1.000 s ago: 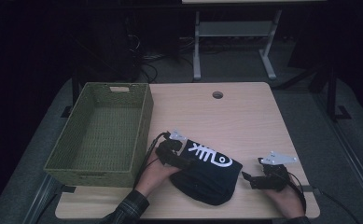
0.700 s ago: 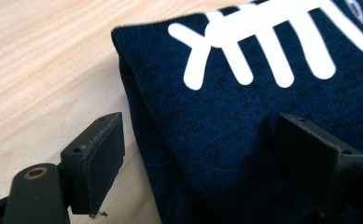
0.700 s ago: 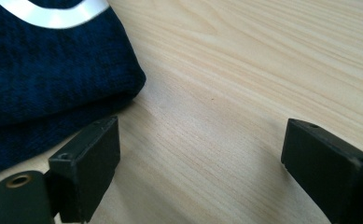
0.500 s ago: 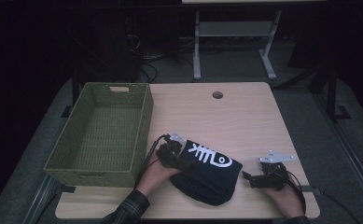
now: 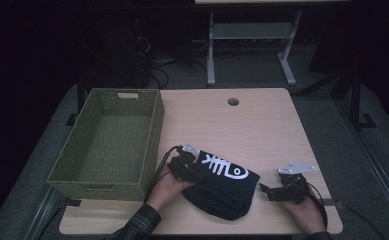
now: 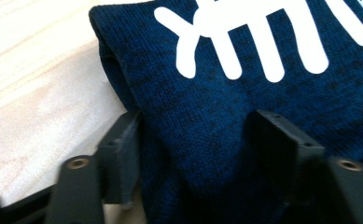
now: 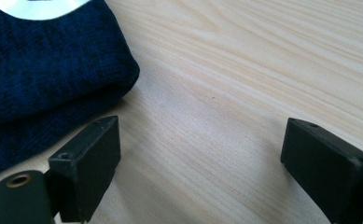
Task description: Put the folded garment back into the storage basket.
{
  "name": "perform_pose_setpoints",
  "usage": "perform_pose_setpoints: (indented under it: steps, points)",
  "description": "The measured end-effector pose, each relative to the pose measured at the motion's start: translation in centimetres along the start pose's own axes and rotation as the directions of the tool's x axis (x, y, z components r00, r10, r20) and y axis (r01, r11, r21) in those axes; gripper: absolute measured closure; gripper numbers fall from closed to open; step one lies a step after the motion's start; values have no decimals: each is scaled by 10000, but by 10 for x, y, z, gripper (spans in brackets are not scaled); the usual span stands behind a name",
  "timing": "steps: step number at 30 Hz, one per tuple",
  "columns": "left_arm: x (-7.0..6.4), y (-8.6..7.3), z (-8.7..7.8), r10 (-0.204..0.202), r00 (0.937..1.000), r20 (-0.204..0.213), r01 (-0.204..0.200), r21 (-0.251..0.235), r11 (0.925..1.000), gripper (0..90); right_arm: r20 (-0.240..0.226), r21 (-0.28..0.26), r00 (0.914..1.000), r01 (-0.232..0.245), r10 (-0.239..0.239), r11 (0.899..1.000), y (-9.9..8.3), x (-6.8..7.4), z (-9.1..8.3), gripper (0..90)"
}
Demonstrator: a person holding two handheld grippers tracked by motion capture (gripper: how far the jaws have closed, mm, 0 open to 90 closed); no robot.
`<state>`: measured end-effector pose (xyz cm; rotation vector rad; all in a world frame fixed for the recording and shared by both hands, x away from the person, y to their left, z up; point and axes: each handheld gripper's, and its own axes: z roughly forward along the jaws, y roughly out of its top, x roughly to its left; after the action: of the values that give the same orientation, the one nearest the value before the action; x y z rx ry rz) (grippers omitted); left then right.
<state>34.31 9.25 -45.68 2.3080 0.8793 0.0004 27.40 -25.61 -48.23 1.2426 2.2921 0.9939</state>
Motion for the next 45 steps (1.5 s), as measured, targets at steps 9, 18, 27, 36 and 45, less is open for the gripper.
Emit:
perform_pose_setpoints:
  steps: [9,18,27,36,45]
  points:
    - [0,5,1,-189,9989,433,171,425,9990,652,4,1,10000,-9,9,10000,0,0,0,116]
    - [1,10,0,-122,9975,696,75,665,9978,725,14,34,10000,-69,69,10000,0,1,0,116]
    - [-7,17,-13,-361,9958,845,308,633,9975,727,9,23,10000,-83,83,10000,0,1,0,115]
    - [-18,31,-34,-393,9942,1000,347,475,9983,727,10,30,10000,-90,90,10000,0,1,0,115]
    - [-22,45,-53,-271,9936,1100,224,440,9988,727,7,30,10000,-86,86,10000,0,1,0,115]
